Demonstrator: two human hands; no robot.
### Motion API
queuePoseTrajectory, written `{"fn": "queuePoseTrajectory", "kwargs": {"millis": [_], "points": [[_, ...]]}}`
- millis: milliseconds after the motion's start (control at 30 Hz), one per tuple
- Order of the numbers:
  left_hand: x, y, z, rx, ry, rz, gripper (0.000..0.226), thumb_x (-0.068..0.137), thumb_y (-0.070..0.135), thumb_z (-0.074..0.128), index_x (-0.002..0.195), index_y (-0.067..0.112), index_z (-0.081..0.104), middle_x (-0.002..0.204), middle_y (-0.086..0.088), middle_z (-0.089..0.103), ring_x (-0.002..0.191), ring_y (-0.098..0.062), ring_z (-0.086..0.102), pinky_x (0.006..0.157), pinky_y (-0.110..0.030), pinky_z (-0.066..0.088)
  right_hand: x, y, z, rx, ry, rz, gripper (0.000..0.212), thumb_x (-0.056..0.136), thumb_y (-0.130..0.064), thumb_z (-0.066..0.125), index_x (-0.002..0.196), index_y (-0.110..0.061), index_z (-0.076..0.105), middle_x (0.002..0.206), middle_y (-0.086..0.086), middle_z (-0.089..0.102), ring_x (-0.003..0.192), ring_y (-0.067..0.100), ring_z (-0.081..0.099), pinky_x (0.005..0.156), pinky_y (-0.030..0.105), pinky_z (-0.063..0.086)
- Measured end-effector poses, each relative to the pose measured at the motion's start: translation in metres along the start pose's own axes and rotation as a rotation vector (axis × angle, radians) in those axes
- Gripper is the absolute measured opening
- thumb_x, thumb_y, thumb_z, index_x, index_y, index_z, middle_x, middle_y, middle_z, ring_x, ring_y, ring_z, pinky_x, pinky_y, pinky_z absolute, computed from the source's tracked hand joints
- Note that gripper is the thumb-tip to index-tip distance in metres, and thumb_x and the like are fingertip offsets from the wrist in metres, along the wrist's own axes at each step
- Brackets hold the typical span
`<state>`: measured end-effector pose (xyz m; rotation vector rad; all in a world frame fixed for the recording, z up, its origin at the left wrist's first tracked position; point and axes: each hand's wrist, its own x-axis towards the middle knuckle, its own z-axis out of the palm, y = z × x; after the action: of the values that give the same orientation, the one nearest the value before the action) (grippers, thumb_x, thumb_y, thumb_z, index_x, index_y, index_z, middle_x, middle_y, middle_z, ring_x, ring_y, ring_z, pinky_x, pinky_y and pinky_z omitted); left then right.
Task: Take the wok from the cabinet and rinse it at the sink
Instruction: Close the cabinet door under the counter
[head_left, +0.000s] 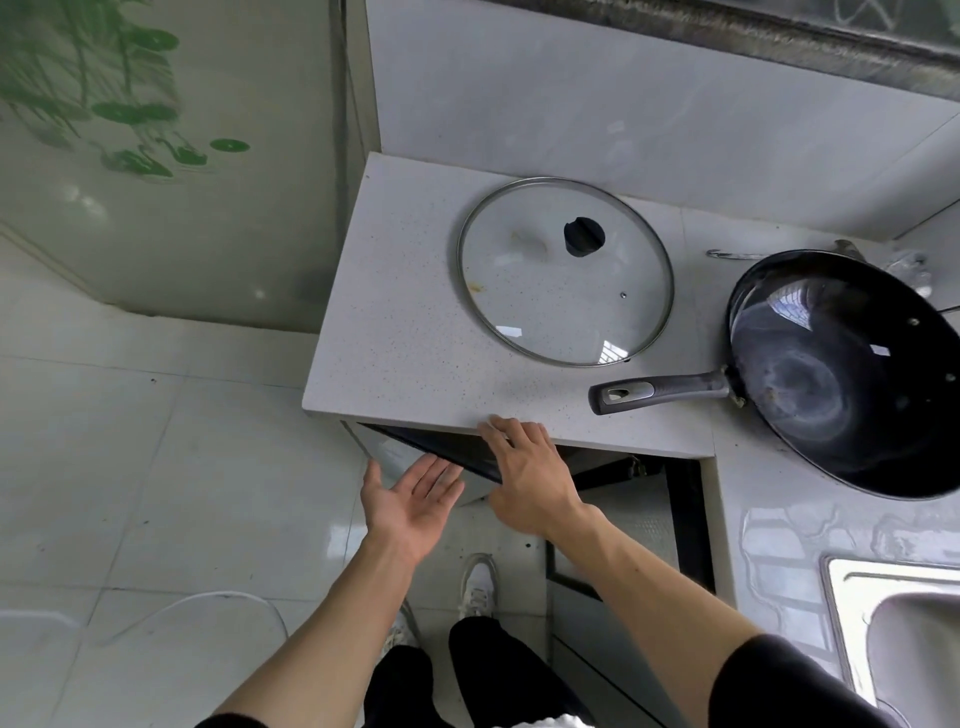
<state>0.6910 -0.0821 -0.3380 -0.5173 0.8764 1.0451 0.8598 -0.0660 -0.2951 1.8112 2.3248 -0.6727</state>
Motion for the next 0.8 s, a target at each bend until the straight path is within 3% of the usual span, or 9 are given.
{"fn": "queuePoseTrajectory", "kwargs": {"millis": [167,567,800], "points": [[0.006,-0.005,0.008,-0.003,-0.004,0.004,0.086,0.088,0.071,0.030,0.128,-0.001,0.054,0.131,-0.021,0.058,0.125,-0.035,0.052,0.114,-0.048,0.031,0.002,0.001,0.001,0.010,0.013,0.001,0.083,0.078,-0.019,0.060,0.153,-0.021,0.024,0.156,-0.001,0.026,0.142,0.024,0.023,0.123,0.039,0.007],[0.016,-0.004,0.054,-0.173,0.037,0.063,0.088,0.090,0.067,0.034,0.141,-0.004,0.034,0.144,-0.027,0.039,0.135,-0.041,0.037,0.115,-0.051,0.028,0.001,-0.001,-0.001,0.018,-0.001,0.017,0.081,0.081,-0.020,0.058,0.154,-0.021,0.022,0.157,-0.001,0.023,0.143,0.023,0.021,0.124,0.039,0.005],[0.017,-0.005,0.036,0.018,-0.036,0.080,0.085,0.090,0.070,0.029,0.139,0.002,0.040,0.138,-0.020,0.049,0.133,-0.033,0.043,0.115,-0.050,0.028,0.001,-0.001,0.000,0.029,0.006,0.025,0.079,0.081,-0.017,0.056,0.153,-0.020,0.024,0.156,0.000,0.025,0.142,0.023,0.022,0.124,0.040,0.007]]}}
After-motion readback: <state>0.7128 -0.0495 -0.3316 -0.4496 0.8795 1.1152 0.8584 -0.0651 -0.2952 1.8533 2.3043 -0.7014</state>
